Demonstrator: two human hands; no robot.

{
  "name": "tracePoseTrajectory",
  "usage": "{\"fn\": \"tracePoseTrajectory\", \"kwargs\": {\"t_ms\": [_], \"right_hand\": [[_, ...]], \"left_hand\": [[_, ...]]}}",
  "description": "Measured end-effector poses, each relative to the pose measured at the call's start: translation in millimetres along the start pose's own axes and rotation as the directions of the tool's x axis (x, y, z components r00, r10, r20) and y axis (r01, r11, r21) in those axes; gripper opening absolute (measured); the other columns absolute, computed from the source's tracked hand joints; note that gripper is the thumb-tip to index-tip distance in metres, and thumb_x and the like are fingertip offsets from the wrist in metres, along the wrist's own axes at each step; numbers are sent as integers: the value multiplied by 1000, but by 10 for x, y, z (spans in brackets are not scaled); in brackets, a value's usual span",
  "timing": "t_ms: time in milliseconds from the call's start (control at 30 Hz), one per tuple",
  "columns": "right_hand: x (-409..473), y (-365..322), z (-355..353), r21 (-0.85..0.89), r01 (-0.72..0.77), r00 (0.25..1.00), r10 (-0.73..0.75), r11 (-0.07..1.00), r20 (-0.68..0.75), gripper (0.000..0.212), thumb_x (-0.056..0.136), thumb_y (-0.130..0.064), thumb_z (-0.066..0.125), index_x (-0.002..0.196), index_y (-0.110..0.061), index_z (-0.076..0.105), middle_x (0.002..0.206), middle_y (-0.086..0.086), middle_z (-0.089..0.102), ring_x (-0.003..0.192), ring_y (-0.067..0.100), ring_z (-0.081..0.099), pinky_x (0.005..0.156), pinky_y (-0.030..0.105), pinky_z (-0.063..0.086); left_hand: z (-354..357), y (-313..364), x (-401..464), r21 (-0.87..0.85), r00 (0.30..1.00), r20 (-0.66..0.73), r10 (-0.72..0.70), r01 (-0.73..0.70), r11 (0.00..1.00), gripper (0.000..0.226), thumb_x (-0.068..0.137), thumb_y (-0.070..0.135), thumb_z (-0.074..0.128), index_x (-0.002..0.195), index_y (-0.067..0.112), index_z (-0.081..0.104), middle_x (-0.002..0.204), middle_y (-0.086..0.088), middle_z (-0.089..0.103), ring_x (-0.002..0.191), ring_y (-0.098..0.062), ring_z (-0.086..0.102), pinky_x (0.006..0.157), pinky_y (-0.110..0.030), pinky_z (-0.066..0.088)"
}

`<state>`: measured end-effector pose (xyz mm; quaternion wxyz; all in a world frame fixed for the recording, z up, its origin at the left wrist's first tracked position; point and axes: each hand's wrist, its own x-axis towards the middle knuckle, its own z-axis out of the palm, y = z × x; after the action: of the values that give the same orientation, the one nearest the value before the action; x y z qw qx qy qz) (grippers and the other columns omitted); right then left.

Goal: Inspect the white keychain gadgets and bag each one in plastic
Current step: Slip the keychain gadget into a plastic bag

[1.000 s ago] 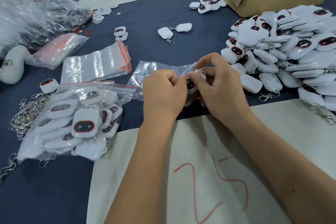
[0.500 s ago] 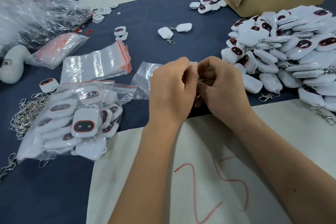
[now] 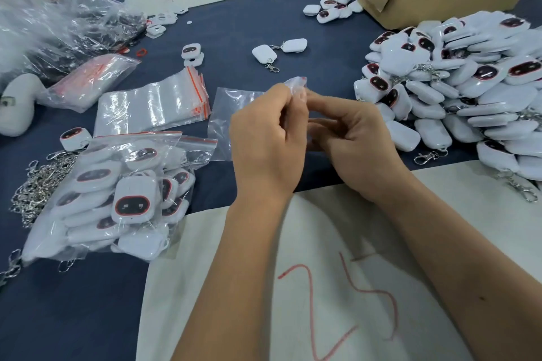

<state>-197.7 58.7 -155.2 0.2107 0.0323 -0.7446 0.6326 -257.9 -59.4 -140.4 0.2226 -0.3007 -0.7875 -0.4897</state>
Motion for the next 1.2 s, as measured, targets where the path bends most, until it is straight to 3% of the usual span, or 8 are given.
{"fn": "tracePoseTrajectory", "kwargs": {"t_ms": [167,267,433,567,767,900,1033,1200], "right_hand": [[-19,20,-29,-386,-55,887,-132,921,-442,15,97,-3,62,100,-9,76,91,-2,77,79,15,75,70,35,61],[-25,8,-135,-714,-260,844,-206,650,-495,10,93,-13,61,96,-15,71,90,-2,73,90,28,63,81,31,42],[-44,-20,-144,-854,-452,887,29,258,-461,24,92,-28,68,115,-21,68,125,10,57,121,36,46,97,45,39],[-53,-33,-118,-875,-376,918,-5,305,-396,31,93,-15,68,124,-18,66,124,13,59,119,37,47,101,37,34],[-42,-21,-133,-884,-373,924,29,283,-381,39,95,-12,67,132,-21,64,126,7,64,120,36,46,102,41,36],[-22,38,-160,-842,-289,939,-35,455,-341,26,95,-2,61,116,-15,71,112,6,71,105,32,60,85,41,45],[-8,54,-137,-596,-134,910,-139,792,-390,21,101,-12,64,122,-14,67,103,1,74,82,20,69,75,34,53],[38,47,-125,-94,-109,936,70,990,-345,21,94,-7,70,113,-16,68,92,1,76,71,9,70,67,23,54]], "left_hand": [[15,-35,-29,13,988,-60,-145,146,989,46,100,22,60,62,9,38,52,5,33,55,-19,32,53,-35,29],[-6,-48,-15,38,972,-125,-199,205,978,47,99,20,61,61,13,35,50,7,29,55,-16,29,52,-25,22],[-32,-40,32,-110,899,-275,-340,322,940,47,97,20,61,57,15,37,50,8,32,53,-11,30,54,-23,25],[-145,-113,112,-566,675,-415,-610,334,754,49,100,17,57,55,17,38,54,-7,39,58,-31,34,57,-43,34],[-210,-73,95,-198,833,-538,-132,28,980,45,104,13,54,62,4,43,55,-4,41,55,-9,36,57,-21,33],[-107,-133,23,45,979,-201,-44,54,998,43,100,19,60,62,8,44,54,4,38,56,-17,37,55,-26,26],[13,-167,-33,114,942,181,-284,266,957,31,95,28,68,69,18,57,56,9,51,57,-11,48,59,-26,38],[33,-81,18,-263,878,206,-431,474,840,9,96,26,66,95,19,70,83,2,70,71,-17,66,66,-33,55]]}}
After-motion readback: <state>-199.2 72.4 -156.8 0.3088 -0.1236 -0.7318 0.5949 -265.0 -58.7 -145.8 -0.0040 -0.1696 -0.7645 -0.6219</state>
